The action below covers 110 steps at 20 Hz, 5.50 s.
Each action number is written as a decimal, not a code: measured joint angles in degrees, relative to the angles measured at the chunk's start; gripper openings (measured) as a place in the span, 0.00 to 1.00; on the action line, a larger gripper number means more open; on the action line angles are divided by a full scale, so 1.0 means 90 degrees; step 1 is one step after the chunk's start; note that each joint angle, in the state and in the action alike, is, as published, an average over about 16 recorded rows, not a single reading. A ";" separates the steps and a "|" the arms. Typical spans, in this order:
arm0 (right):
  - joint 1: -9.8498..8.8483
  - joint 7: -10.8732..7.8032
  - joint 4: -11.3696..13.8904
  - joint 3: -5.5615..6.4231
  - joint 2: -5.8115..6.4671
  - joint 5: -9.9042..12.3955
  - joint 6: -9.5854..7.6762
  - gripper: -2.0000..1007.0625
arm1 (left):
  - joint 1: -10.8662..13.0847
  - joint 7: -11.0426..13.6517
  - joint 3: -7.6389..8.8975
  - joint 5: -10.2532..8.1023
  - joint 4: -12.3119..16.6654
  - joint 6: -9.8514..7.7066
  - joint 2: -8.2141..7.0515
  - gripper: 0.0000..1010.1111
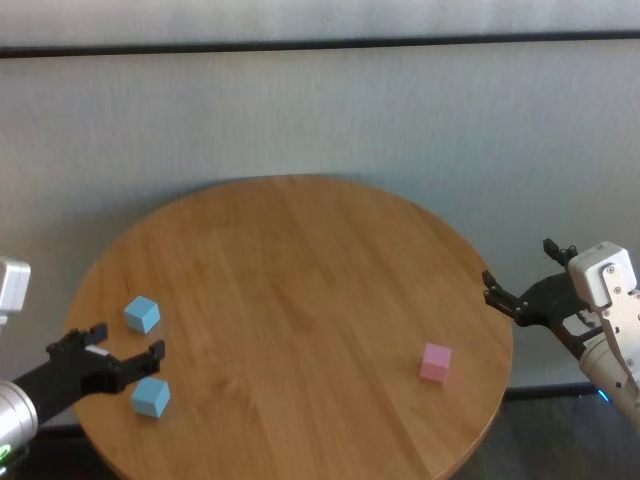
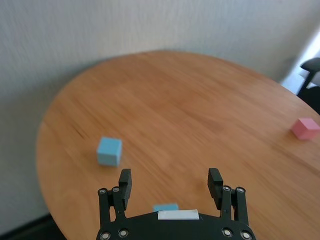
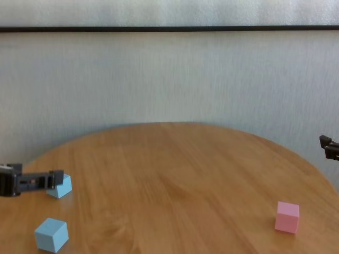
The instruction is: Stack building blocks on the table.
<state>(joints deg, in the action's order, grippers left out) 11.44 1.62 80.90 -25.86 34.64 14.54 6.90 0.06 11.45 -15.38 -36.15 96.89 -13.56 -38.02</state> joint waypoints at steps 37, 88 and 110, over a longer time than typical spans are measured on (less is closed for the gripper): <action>0.0000 0.0000 0.0000 0.0000 0.0000 0.0000 0.0000 0.99 | -0.0145 0.0719 -0.0326 0.0816 -0.0314 -0.0666 0.0117 0.99; 0.0000 0.0000 0.0000 0.0000 0.0000 0.0000 0.0000 0.99 | -0.0746 0.0870 -0.0477 0.1829 -0.1115 -0.1071 0.0573 0.96; 0.0000 0.0000 0.0000 0.0000 0.0000 0.0000 0.0000 0.99 | -0.0737 0.0947 -0.0493 0.1848 -0.1072 -0.0929 0.0551 0.43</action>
<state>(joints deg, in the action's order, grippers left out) 11.44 1.62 80.90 -25.86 34.64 14.54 6.90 -6.57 19.97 -19.81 -19.52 87.24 -21.92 -33.07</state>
